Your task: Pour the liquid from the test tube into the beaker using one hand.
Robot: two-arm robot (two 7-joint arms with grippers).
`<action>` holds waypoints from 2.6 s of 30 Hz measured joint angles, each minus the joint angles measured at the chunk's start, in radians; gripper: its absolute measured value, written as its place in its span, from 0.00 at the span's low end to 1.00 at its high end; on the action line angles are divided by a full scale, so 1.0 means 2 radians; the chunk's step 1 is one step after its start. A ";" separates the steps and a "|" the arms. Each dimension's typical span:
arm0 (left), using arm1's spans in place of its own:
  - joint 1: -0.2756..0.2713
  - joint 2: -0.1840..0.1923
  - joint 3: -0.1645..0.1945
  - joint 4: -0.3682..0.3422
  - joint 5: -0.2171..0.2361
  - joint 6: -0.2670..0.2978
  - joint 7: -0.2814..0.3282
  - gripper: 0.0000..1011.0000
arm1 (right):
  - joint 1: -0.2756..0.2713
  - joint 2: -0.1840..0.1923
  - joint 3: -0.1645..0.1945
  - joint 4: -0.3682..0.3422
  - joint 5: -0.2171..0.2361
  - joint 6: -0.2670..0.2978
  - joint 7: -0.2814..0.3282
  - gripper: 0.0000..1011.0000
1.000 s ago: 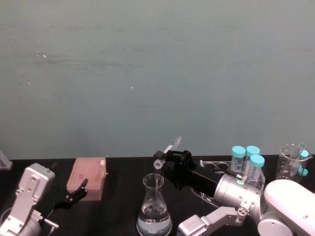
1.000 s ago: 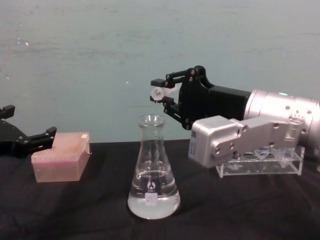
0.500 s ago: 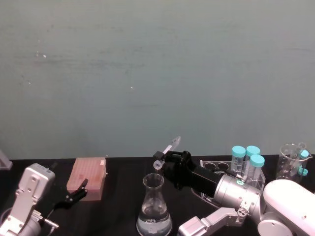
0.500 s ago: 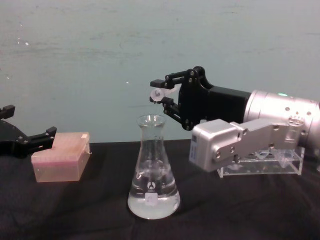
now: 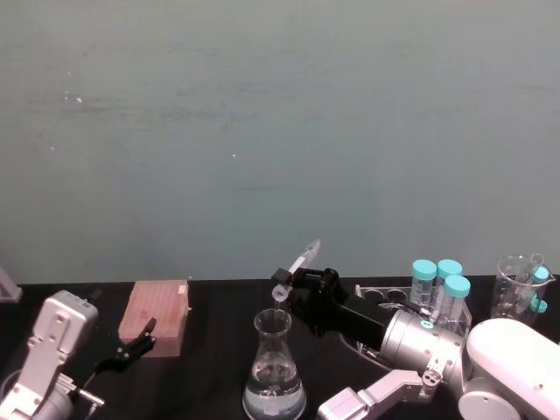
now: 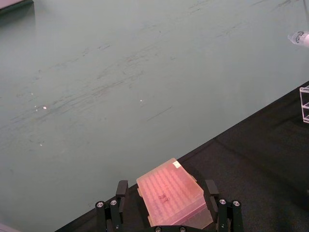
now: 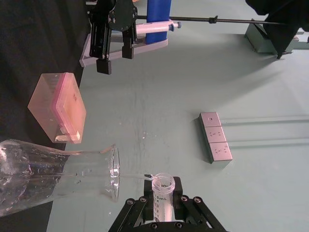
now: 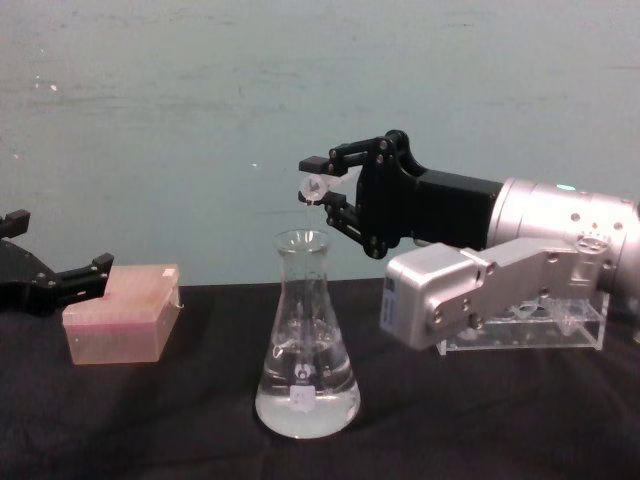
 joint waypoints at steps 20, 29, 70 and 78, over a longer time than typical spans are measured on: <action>0.000 0.000 0.000 0.000 0.000 0.000 0.000 0.99 | 0.006 0.003 -0.011 0.002 -0.013 0.006 -0.017 0.22; 0.000 0.000 0.000 0.000 0.000 0.000 0.000 0.99 | 0.010 0.004 -0.016 0.007 -0.019 0.009 -0.026 0.22; 0.000 0.000 0.000 0.000 0.000 0.000 0.000 0.99 | 0.001 0.009 -0.002 -0.013 0.017 0.018 -0.008 0.22; 0.000 0.000 0.000 0.000 0.000 0.000 0.000 0.99 | -0.032 0.019 0.056 -0.069 0.134 0.027 0.092 0.22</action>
